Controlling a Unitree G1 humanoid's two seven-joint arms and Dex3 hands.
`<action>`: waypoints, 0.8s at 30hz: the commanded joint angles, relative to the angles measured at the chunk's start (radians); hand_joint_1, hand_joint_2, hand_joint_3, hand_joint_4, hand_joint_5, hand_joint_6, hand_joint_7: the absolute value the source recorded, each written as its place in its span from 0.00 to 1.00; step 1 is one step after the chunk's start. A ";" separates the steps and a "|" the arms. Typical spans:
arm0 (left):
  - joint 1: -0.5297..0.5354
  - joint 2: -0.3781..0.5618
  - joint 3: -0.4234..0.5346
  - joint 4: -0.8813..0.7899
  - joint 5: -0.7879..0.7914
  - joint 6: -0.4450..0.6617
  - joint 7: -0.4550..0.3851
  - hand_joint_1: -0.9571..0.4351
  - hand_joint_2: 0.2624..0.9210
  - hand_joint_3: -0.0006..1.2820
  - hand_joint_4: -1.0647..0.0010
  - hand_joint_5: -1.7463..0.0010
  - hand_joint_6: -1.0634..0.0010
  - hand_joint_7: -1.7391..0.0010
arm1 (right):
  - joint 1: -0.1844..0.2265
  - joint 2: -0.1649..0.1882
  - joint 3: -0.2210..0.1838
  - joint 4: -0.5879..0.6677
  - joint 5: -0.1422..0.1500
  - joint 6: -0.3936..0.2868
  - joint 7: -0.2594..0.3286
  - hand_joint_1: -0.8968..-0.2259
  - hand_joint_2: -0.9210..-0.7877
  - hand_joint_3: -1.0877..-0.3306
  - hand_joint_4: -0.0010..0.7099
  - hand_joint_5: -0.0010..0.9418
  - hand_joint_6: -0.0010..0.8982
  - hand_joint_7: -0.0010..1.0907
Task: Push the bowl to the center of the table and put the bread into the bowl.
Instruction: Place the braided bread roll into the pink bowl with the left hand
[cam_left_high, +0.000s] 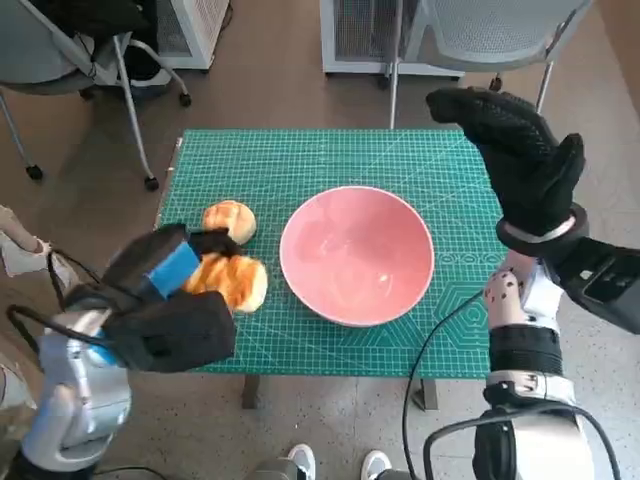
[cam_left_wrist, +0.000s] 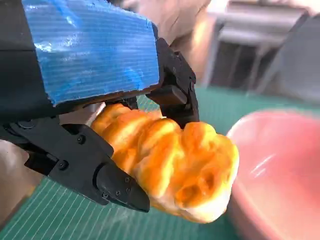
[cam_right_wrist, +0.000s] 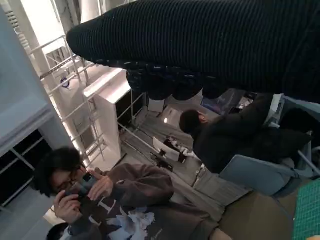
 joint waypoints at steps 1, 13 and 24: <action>-0.096 0.007 0.008 -0.019 -0.014 -0.023 -0.008 0.69 1.00 0.05 0.34 0.34 0.42 0.33 | 0.001 0.001 0.001 0.015 0.001 0.007 0.006 0.42 0.00 0.45 0.25 0.00 0.01 0.46; -0.302 -0.083 -0.080 0.109 -0.003 -0.165 0.095 0.69 0.99 0.04 0.30 0.34 0.40 0.36 | 0.000 -0.006 0.000 0.007 0.005 0.011 0.010 0.41 0.00 0.45 0.25 0.00 0.00 0.48; -0.467 -0.219 -0.203 0.352 0.003 -0.340 0.200 0.69 0.94 0.13 0.39 0.24 0.41 0.38 | 0.005 -0.010 -0.003 0.003 0.014 0.010 0.015 0.40 0.00 0.46 0.26 0.00 0.00 0.48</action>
